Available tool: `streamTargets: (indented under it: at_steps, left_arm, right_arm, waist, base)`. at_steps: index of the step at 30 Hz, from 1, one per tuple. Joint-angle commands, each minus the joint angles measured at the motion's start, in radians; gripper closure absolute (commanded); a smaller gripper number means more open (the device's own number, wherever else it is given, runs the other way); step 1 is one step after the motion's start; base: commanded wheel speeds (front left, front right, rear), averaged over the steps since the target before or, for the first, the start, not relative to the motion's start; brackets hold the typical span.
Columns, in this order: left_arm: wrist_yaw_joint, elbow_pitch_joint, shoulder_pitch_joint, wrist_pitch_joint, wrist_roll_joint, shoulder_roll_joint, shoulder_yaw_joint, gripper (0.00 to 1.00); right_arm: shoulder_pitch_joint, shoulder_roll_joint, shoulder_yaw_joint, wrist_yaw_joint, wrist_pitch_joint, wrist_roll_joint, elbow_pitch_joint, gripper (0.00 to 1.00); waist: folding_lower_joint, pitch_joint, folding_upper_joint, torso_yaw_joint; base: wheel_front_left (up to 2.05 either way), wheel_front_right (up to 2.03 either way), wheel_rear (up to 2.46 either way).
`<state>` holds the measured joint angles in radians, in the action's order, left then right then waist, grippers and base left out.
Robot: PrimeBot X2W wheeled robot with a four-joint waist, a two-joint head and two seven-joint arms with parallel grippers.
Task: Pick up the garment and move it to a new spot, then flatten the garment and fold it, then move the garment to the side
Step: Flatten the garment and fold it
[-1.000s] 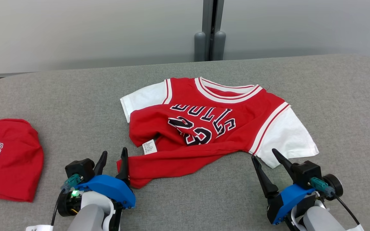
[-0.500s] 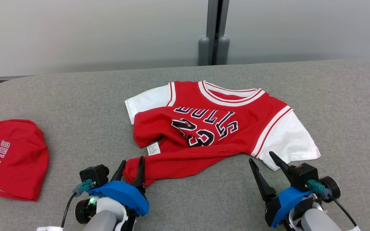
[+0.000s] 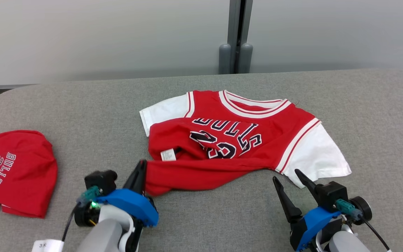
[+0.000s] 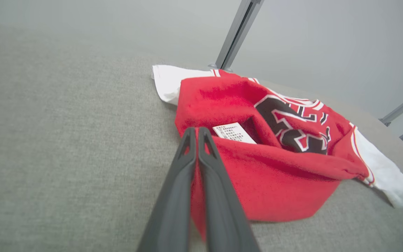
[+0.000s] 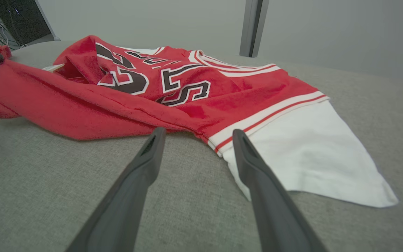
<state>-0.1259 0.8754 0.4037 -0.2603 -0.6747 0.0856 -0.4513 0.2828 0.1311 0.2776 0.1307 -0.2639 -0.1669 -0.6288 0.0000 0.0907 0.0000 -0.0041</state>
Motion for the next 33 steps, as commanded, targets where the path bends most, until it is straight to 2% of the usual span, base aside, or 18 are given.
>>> streamTargets:
  at_steps: [1, 6, 9, 11, 12, 13, 17, 21, 23, 30, 33]
  left_arm:
    - [-0.007, -0.073, 0.025, -0.006, 0.041, 0.019, 0.029, 1.0]
    - [-0.007, -0.365, -0.045, -0.005, 0.209, 0.049, 0.043, 1.0]
    - [-0.007, -0.475, -0.101, -0.005, 0.247, 0.091, -0.048, 1.0]
    - [-0.004, -0.482, -0.159, -0.005, 0.24, 0.135, -0.132, 1.0]
    - [-0.004, -0.486, -0.181, -0.005, 0.221, 0.148, -0.176, 0.64]
    - [-0.004, -0.477, -0.199, -0.005, 0.197, 0.165, -0.216, 0.02]
    - [-0.004, -0.438, -0.258, -0.005, 0.088, 0.216, -0.287, 0.0]
    - [-0.004, -0.438, -0.296, -0.005, 0.058, 0.204, -0.184, 0.0]
    - [-0.004, -0.44, -0.3, -0.005, 0.075, 0.2, -0.153, 0.0]
    - [-0.003, -0.449, -0.295, -0.005, 0.178, 0.112, 0.046, 0.0]
    - [0.039, -0.437, -0.293, -0.005, 0.26, 0.072, 0.134, 0.0]
  right_arm:
    - [-0.008, -0.001, -0.006, 0.0, -0.001, 0.005, -0.001, 0.0]
    - [-0.01, -0.004, -0.014, 0.0, -0.001, 0.003, 0.003, 0.0]
    - [-0.012, -0.008, -0.012, 0.0, -0.001, 0.003, 0.001, 0.0]
    - [-0.012, -0.012, -0.009, 0.0, 0.0, 0.002, -0.001, 0.0]
    - [-0.012, -0.014, -0.007, 0.0, -0.001, 0.001, -0.003, 0.0]
    - [-0.012, -0.015, -0.005, 0.0, -0.001, -0.001, -0.004, 0.0]
    - [-0.018, -0.011, -0.007, 0.0, -0.001, -0.009, -0.004, 0.0]
    - [-0.03, -0.004, -0.018, 0.0, -0.001, -0.011, -0.004, 0.0]
    - [-0.03, -0.004, -0.02, 0.0, -0.001, -0.01, -0.004, 0.0]
    - [-0.021, -0.017, -0.057, 0.0, -0.001, 0.003, 0.006, 0.0]
    - [-0.022, -0.026, -0.083, 0.0, -0.001, 0.025, 0.019, 0.0]
  waist:
    - [0.0, 0.0, 0.0, 0.007]
    - [0.0, -0.005, 0.0, 0.022]
    - [0.0, -0.009, 0.0, 0.025]
    - [0.0, -0.013, 0.0, 0.024]
    - [0.0, -0.015, 0.0, 0.023]
    - [0.0, -0.017, 0.0, 0.022]
    - [0.0, -0.026, 0.0, 0.02]
    - [0.0, -0.037, 0.0, 0.029]
    - [0.0, -0.039, 0.0, 0.03]
    - [0.0, -0.052, 0.0, 0.027]
    - [0.0, -0.058, 0.0, 0.015]
  base:
    - [0.0, 0.0, 0.0]
    - [0.0, 0.0, 0.0]
    - [0.0, 0.0, 0.0]
    - [0.0, 0.0, 0.0]
    - [0.0, 0.0, 0.0]
    - [0.0, 0.0, 0.0]
    - [0.0, 0.0, 0.0]
    - [0.0, 0.0, 0.0]
    - [0.0, 0.0, 0.0]
    - [0.0, 0.0, 0.0]
    - [0.0, 0.0, 0.0]
